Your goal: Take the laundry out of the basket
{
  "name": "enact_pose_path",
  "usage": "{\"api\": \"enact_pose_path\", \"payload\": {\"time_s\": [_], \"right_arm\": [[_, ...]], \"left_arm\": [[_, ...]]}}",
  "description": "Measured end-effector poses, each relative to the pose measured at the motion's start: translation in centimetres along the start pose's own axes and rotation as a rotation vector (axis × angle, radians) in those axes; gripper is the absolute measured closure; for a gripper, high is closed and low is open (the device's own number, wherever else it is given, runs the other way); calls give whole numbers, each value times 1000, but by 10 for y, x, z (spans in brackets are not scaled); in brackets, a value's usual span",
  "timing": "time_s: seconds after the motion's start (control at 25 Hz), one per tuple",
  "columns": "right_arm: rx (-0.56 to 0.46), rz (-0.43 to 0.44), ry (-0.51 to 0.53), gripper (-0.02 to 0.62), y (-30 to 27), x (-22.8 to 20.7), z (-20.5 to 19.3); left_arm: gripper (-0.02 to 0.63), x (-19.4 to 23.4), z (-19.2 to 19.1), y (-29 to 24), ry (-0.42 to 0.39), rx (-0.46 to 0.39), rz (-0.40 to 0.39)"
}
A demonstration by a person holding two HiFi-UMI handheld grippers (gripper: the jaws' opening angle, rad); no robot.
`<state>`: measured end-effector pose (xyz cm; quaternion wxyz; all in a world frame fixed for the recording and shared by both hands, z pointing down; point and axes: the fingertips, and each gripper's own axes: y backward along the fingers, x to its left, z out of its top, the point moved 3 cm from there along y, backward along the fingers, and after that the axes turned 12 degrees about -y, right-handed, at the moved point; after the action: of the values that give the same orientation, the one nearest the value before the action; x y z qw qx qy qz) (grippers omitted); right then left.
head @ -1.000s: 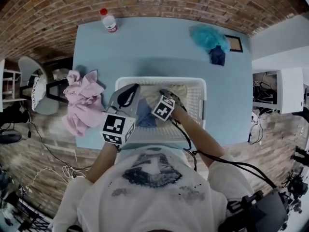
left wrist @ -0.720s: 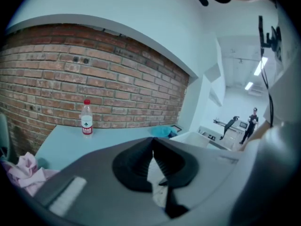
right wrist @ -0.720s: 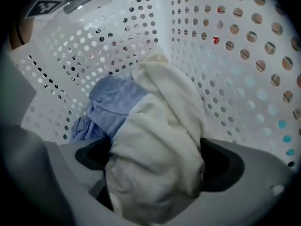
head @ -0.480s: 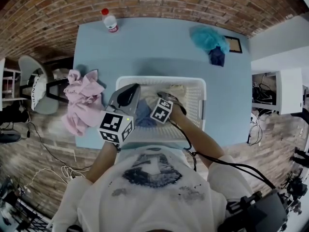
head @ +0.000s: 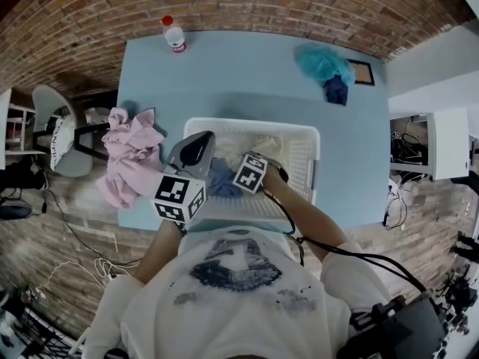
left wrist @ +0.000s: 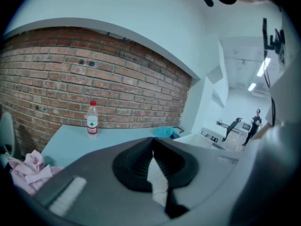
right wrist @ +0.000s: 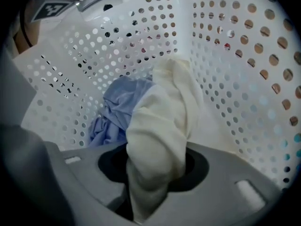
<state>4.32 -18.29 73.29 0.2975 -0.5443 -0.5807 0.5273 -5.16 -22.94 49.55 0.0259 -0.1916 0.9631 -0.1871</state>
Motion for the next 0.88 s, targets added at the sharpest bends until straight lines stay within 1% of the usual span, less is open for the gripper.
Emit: {"api": "enact_pose_path", "payload": {"time_s": [0.2, 0.36, 0.52, 0.72, 0.88], "right_arm": [[-21, -4, -10, 431, 14, 0, 3], [-77, -33, -34, 433, 36, -3, 9], [-168, -45, -54, 433, 65, -3, 17], [-278, -61, -53, 433, 102, 3, 21], [-405, -62, -77, 433, 134, 14, 27]], "left_arm": [[614, 0, 3, 8, -8, -5, 19], [614, 0, 3, 16, -9, -10, 42], [614, 0, 5, 25, -12, -15, 84], [614, -1, 8, 39, -23, -28, 144], [614, -4, 8, 54, -38, -30, 194]]}}
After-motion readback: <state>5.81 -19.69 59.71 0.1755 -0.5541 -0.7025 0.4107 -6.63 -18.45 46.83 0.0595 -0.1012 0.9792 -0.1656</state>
